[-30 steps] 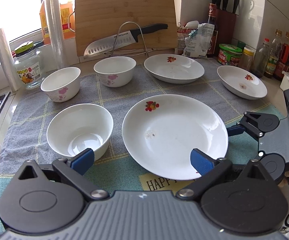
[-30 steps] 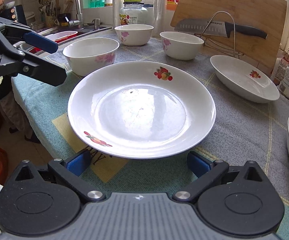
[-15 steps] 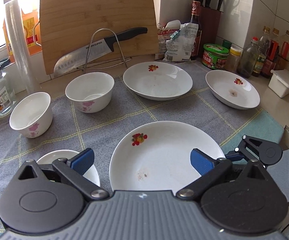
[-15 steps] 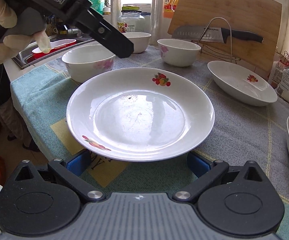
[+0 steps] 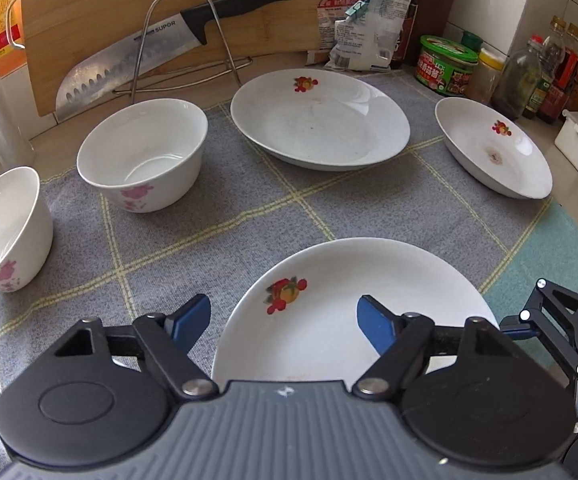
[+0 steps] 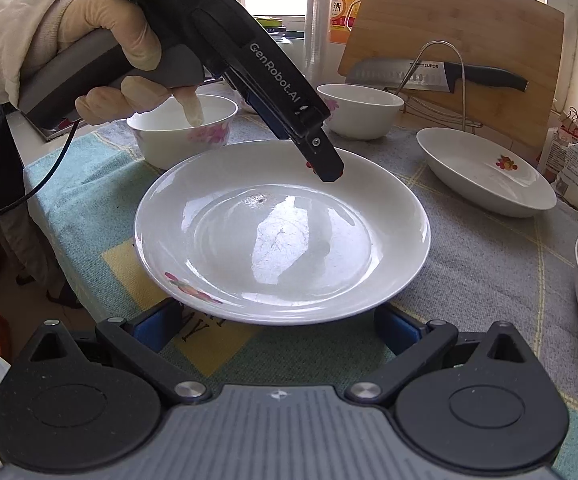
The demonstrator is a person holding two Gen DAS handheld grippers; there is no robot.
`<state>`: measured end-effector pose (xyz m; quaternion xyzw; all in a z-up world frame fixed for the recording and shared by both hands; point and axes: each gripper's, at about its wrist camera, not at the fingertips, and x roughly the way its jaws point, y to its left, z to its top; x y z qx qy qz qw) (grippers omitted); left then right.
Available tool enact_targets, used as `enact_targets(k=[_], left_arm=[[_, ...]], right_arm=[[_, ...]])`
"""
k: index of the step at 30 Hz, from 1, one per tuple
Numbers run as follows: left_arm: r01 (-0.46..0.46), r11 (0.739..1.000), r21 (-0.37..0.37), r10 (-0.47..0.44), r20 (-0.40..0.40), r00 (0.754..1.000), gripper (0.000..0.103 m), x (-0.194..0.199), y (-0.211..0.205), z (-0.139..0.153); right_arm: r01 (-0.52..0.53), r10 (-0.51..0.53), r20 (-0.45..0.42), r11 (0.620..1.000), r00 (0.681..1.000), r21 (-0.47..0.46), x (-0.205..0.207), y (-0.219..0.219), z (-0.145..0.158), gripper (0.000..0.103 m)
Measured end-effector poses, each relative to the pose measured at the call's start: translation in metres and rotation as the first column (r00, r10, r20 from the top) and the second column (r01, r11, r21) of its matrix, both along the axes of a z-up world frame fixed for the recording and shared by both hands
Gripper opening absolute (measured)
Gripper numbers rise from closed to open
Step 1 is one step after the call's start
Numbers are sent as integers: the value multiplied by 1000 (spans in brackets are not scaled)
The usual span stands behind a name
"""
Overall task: Organize plates and bowls
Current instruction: 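Reach the left gripper to the large flower plate and grasp its rim, then lift the flower plate with the left gripper and carry it toward the stained plate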
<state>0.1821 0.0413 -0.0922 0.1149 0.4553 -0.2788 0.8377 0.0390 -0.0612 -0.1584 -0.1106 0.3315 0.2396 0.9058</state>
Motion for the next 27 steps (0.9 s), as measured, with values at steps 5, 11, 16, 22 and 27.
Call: enact_targets(k=[5,11,16,22,27], left_arm=[[28,999,27,-26,-57,998,75,10,-5,-6],[49,998,44,-44,-113,993,66,17,-5,-13],[80,995,64,-71,-130,989,64,18,-5,-16],[94,994,60,-84,-150,985,63,22,-4,-15],[117,991,63,-106,-160,981,62,23,-4,-14]], right_arm=[[0,0,2,1000,1000,-1,0,1,-1,103],[9,-9,-1,1000,1000,-1,1,2,-1,103],[16,-16,-11,1000,1000,-11,4,3,0,103],[20,-20,-14,999,1000,-25,5,5,1,103],[25,-26,-15,999,1000,-36,7,6,1,103]])
